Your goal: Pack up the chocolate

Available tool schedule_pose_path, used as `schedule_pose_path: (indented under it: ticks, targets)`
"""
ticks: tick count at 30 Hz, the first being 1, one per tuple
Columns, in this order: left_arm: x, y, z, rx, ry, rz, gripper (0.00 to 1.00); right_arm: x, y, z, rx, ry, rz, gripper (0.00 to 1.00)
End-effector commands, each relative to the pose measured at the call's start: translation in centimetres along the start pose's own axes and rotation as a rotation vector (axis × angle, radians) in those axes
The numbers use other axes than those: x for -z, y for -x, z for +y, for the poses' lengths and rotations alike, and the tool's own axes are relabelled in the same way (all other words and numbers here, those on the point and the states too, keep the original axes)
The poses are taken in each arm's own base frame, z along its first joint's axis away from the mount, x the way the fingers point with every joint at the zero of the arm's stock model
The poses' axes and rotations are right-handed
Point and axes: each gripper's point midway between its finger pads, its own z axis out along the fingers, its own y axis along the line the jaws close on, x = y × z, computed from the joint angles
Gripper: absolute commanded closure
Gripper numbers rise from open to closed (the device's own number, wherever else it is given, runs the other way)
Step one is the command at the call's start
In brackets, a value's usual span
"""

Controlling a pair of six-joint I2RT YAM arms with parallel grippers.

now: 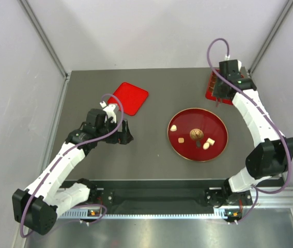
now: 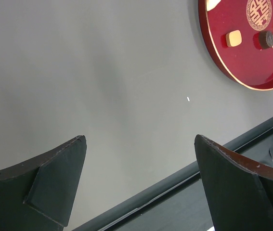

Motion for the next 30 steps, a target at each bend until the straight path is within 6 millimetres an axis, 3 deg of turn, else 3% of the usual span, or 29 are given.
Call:
schedule_pose_path:
  ticks: [1,5,14,19,20,22,30]
  targets:
    - [-0.1,0.3,-0.4,-0.010,-0.020,-0.015,0.01,-0.8,4.8,-1.9,-0.055,-0.038,-0.133,0.73]
    - [-0.1,0.3,-0.4,-0.013,-0.025,-0.015,0.01,-3.5,6.8,-4.1,-0.084,-0.110,-0.158,0.72]
    - [-0.1,0.3,-0.2,-0.011,-0.014,-0.016,0.01,-8.1,9.7,-6.1,-0.097,-0.170,-0.174,0.72]
    - [-0.2,0.3,-0.2,-0.010,-0.011,-0.013,0.01,-9.7,9.6,-6.8,-0.104,-0.180,-0.156,0.72]
    - [-0.2,0.3,-0.2,-0.010,-0.013,-0.013,0.01,-9.9,9.6,-8.3,-0.122,-0.198,-0.152,0.72]
    - [-0.2,0.2,-0.2,-0.010,-0.012,-0.011,0.01,-10.5,9.4,-8.7,-0.125,-0.200,-0.143,0.71]
    - [-0.4,0.2,-0.1,-0.008,-0.010,-0.004,0.01,-12.4,8.8,-8.8,-0.113,-0.151,-0.129,0.69]
